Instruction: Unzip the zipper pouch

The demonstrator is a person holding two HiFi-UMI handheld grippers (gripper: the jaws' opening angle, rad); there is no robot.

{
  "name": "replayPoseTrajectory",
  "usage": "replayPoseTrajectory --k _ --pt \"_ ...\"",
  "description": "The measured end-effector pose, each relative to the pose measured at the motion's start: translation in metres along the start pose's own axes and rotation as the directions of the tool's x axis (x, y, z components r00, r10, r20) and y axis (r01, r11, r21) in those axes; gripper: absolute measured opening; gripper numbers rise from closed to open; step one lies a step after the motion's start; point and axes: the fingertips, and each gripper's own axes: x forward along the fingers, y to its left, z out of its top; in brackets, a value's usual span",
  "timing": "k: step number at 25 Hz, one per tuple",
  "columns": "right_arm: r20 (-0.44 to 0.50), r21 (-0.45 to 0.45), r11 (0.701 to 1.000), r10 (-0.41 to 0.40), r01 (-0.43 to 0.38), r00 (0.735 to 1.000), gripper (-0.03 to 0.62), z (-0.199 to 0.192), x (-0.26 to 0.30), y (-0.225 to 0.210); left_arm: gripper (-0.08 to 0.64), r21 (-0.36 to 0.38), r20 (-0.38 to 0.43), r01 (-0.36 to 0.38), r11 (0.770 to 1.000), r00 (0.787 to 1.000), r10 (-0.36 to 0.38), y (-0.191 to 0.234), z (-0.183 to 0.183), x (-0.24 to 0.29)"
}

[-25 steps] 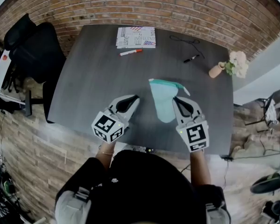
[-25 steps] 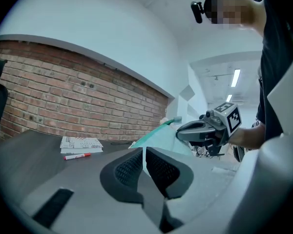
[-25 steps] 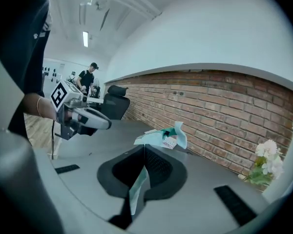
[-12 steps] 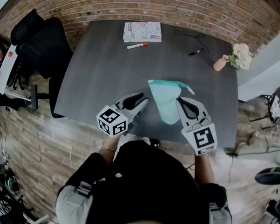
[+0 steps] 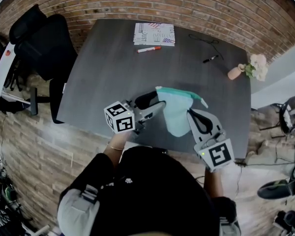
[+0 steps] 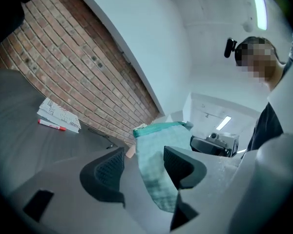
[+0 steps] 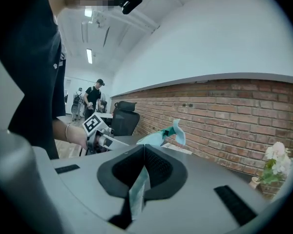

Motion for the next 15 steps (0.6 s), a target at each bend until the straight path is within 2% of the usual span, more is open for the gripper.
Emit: replayPoseTrajectory --k 3,6,8,9,12,15 --pt "-0.009 0.009 1.000 0.009 -0.009 1.000 0.005 -0.002 0.008 0.004 0.237 -0.035 0.052 0.061 0.998 0.997 -0.059 0.002 0.010 0.000" --pt "-0.009 0.022 1.000 -0.013 0.013 1.000 0.005 -0.007 0.014 0.005 0.213 -0.020 0.063 0.080 0.997 0.995 -0.079 0.006 0.013 0.000" --pt "-0.014 0.043 0.998 -0.045 0.045 0.999 0.005 -0.011 0.018 0.001 0.090 0.014 0.058 0.075 0.997 0.995 -0.076 0.010 0.015 -0.003" --pt "-0.023 0.047 0.997 -0.058 0.059 0.998 0.005 -0.013 0.021 0.000 0.062 0.032 0.063 0.070 0.997 0.995 -0.072 0.013 0.018 -0.005" --pt "-0.067 0.035 0.995 -0.086 0.089 0.994 0.006 -0.025 0.031 -0.002 0.029 0.088 0.071 0.054 0.995 0.996 -0.061 0.017 0.028 -0.011" --pt "-0.096 0.049 0.992 -0.113 0.118 0.989 0.011 -0.037 0.039 -0.003 0.021 0.182 0.040 0.018 0.983 0.999 -0.025 0.019 0.032 -0.011"
